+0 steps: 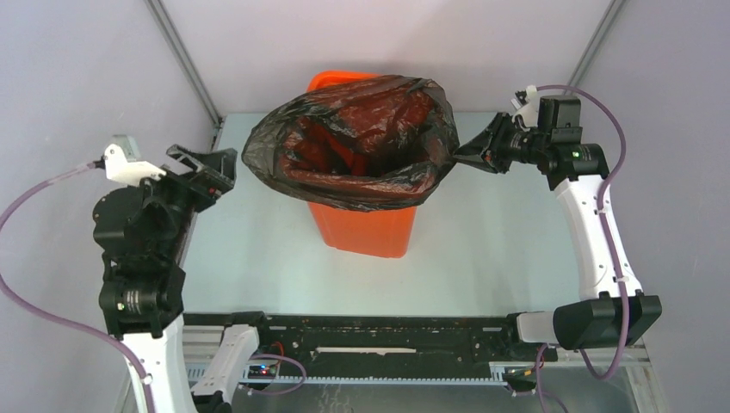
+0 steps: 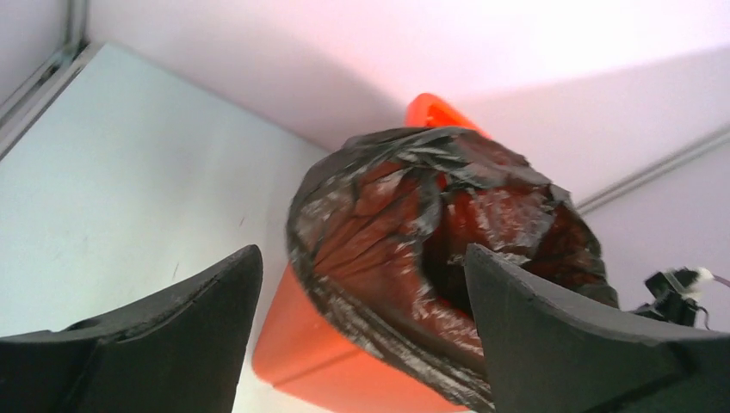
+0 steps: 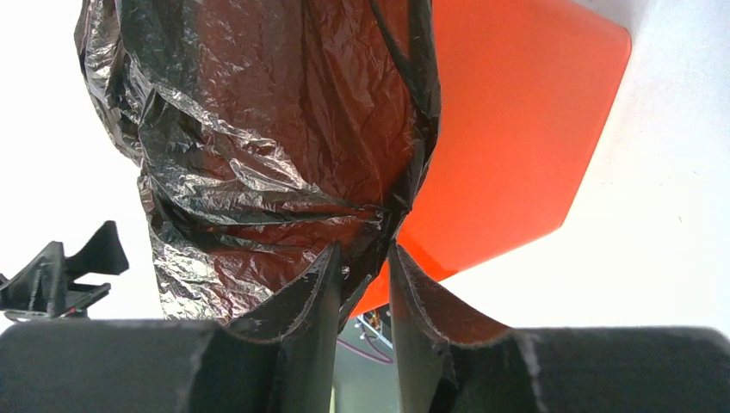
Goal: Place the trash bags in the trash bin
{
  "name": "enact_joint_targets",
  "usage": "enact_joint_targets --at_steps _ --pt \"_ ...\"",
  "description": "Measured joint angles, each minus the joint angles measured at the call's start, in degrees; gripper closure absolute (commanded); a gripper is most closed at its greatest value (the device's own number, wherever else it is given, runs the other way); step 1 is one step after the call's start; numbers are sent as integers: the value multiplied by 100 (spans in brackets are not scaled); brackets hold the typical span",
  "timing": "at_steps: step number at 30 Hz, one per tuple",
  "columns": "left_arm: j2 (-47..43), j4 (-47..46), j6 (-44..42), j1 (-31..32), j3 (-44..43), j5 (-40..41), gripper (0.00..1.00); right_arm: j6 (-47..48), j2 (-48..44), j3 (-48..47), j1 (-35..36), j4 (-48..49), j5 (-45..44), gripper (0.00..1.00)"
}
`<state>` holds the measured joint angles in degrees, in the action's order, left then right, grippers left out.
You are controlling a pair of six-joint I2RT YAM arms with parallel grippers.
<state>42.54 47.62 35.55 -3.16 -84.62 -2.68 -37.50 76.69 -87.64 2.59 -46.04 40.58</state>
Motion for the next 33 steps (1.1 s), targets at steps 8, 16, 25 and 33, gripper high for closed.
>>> enact_joint_targets --at_steps 8,16,25,33 --pt "1283 -1694 -894 229 -85 -1757 3 -4 0 -96 2 -136 74 64" --pt "2632 -2162 -1521 459 -162 -2618 25 4 -2 -297 20 -271 155 63" --pt "3082 -2413 -1600 459 -586 -2706 24 22 -4 -297 20 -404 153 63" --pt "3351 -2496 -590 42 -1145 -2653 12 -31 -2 -295 15 -382 201 62"
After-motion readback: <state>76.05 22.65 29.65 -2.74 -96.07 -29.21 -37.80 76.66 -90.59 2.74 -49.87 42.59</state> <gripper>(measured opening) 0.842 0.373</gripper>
